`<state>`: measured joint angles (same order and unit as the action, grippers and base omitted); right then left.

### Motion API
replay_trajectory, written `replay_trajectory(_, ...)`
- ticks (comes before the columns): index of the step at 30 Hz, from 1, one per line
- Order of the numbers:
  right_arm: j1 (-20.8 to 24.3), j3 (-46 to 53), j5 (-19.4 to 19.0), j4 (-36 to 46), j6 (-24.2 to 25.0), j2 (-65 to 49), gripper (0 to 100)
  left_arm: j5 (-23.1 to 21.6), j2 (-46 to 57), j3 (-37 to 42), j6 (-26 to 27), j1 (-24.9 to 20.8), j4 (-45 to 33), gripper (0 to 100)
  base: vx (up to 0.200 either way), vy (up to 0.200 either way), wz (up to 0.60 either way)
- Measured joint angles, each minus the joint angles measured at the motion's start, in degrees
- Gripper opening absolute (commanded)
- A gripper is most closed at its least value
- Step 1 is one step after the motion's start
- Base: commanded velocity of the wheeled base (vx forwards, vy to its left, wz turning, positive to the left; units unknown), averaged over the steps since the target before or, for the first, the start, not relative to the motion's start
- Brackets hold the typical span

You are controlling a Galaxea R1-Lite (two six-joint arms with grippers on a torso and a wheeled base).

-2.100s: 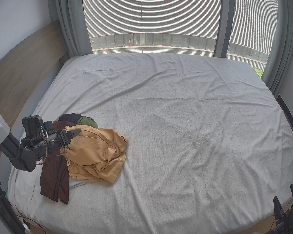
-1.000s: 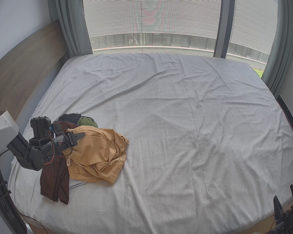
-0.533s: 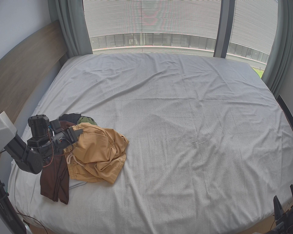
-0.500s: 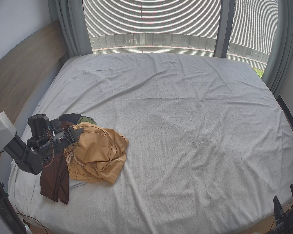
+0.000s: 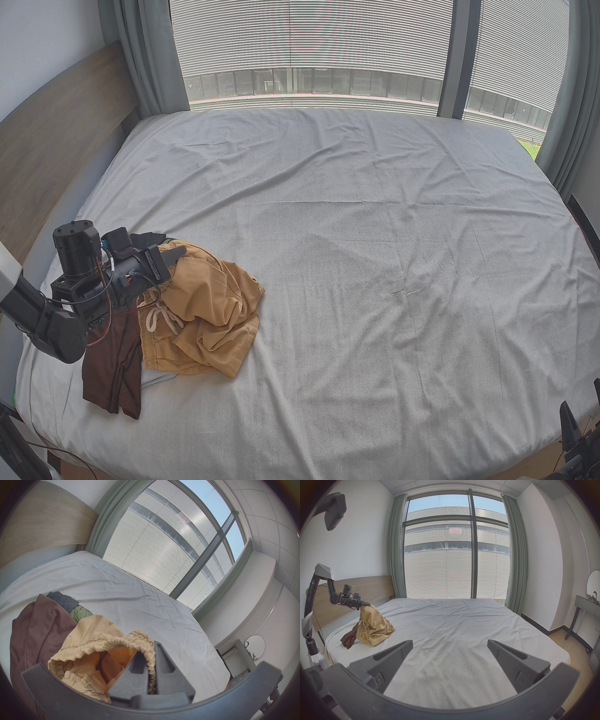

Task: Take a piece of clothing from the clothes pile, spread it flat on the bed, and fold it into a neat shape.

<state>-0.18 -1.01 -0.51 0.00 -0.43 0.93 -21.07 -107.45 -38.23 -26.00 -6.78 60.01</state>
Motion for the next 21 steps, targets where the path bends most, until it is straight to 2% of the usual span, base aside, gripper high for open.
replay_trajectory(6,0.0,0.0,0.0,0.0,0.0,0.0,100,-1.4,0.4,0.2,0.2,-1.1,1.7,0,0.000,0.000,0.00)
replay_trajectory(12,0.0,0.0,0.0,0.0,0.0,0.0,100,-5.5,0.5,2.1,0.2,-2.0,7.6,0,0.000,0.000,0.00)
replay_trajectory(19,-0.1,0.0,0.0,0.0,0.0,0.0,100,-6.4,0.1,3.5,-0.2,-4.5,14.8,0,0.000,0.000,0.00)
replay_trajectory(21,-0.1,0.0,0.0,0.0,0.0,0.0,100,-7.1,-0.3,3.7,-2.0,-5.3,18.0,0,0.000,0.000,0.00)
